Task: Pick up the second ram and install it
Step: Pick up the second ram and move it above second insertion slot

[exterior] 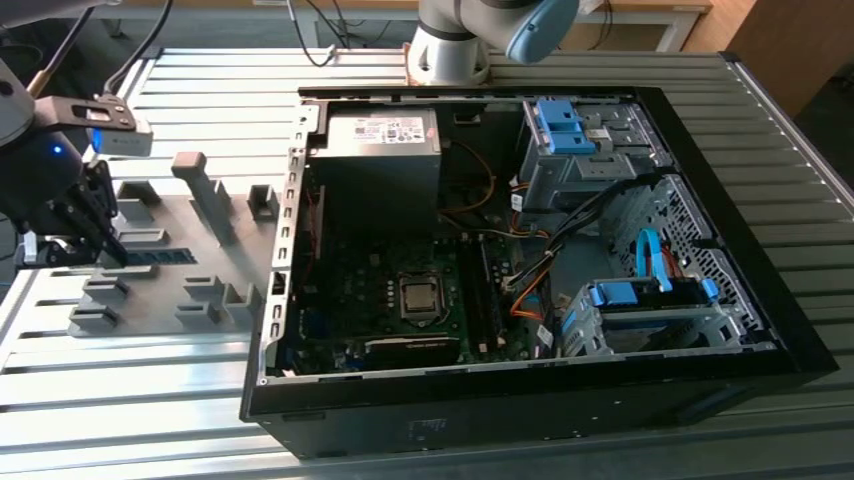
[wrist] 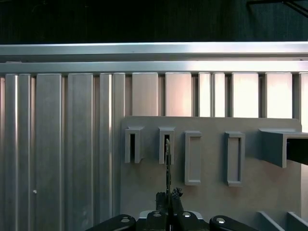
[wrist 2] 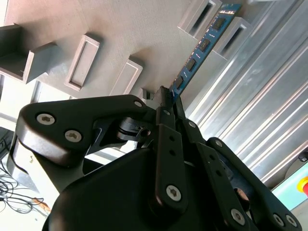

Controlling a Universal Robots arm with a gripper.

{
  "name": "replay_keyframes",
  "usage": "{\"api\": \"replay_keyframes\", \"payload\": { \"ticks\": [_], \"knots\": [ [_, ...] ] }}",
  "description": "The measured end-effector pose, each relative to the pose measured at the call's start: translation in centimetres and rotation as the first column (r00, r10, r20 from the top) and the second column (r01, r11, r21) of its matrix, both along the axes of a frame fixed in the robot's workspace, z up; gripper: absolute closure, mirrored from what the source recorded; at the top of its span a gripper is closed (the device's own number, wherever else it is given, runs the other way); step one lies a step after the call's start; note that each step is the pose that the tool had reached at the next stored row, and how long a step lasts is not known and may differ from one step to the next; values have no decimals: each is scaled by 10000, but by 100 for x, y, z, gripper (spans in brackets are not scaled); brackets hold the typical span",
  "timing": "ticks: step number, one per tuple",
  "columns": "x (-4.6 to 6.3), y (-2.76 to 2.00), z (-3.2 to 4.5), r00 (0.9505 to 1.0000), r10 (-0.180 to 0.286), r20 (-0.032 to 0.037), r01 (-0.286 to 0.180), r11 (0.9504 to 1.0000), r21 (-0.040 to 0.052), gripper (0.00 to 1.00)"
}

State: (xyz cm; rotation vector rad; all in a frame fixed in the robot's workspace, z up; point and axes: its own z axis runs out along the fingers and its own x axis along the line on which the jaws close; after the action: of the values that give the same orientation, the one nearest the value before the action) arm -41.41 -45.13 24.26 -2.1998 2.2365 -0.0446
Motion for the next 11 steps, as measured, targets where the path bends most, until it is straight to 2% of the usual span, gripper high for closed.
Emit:
{"api": "replay_keyframes", "payload": {
  "ticks": [11],
  "knots": [
    [0,0,29,10000,0,0,0,10000,0,86]
  ]
}}
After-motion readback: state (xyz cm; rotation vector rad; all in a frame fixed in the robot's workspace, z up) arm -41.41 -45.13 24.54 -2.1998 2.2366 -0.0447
